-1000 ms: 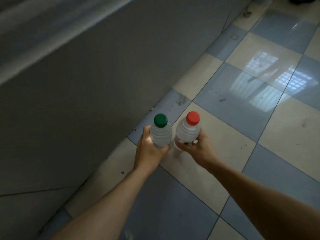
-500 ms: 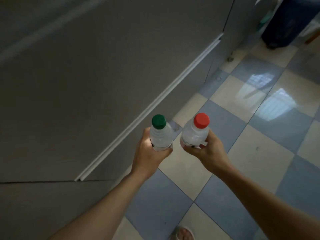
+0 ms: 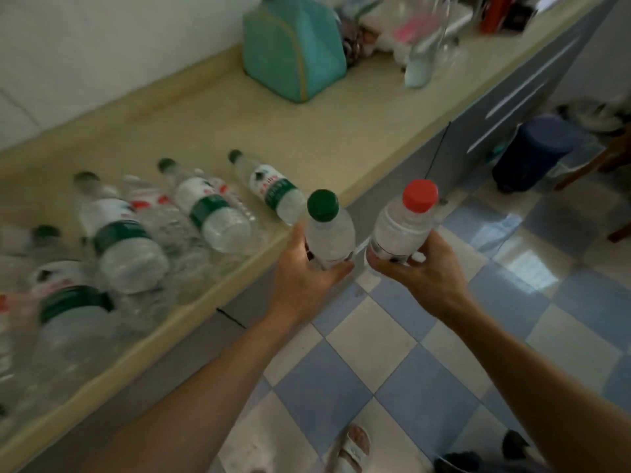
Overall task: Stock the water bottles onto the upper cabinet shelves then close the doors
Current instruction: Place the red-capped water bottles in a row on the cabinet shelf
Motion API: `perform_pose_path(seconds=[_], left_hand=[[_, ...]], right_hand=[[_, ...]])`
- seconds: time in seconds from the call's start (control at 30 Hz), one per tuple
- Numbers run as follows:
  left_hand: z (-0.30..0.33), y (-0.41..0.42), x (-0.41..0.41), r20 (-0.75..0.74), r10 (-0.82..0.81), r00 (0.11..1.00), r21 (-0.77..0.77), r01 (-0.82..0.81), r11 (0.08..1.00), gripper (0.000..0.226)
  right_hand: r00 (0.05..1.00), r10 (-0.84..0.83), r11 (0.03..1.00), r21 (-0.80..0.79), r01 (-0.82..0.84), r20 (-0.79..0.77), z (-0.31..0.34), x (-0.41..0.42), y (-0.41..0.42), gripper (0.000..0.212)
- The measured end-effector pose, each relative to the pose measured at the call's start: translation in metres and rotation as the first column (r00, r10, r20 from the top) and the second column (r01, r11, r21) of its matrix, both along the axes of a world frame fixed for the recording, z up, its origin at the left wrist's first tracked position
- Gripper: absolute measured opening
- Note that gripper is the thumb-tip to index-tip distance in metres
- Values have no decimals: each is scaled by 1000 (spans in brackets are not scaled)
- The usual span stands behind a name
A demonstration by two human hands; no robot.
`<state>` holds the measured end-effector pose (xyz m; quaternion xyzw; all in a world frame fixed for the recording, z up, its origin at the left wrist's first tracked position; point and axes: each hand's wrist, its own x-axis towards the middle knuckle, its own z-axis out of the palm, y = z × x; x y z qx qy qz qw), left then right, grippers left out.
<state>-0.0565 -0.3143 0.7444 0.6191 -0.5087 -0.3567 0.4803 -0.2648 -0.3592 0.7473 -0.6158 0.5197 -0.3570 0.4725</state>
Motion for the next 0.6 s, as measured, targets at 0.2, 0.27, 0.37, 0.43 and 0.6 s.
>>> perform_pose_path(seconds=[0.2,0.27,0.37,0.43,0.6], left_hand=[[142,34,67,6,118,993,-196,-114,974,71],[189,47,96,-2,155,988,-261,-150,954,69],[257,64,144,6,206,978,-368,-190,910,73],[299,78,178,22,260,965,-432,-225,873,72],[394,116,264,63,412,909,-584,-301,754,70]], right_hand=[[997,45,984,-176,-33,64,139,68,12,63],[994,78,973,-224,-58,83,180,97,17,63],[984,135,939,-331,-91,114,245,152,27,66],[973,162,909,-409,-82,165,285,193,34,66],[926,280,854,-507,-120,252,378,295,57,65]])
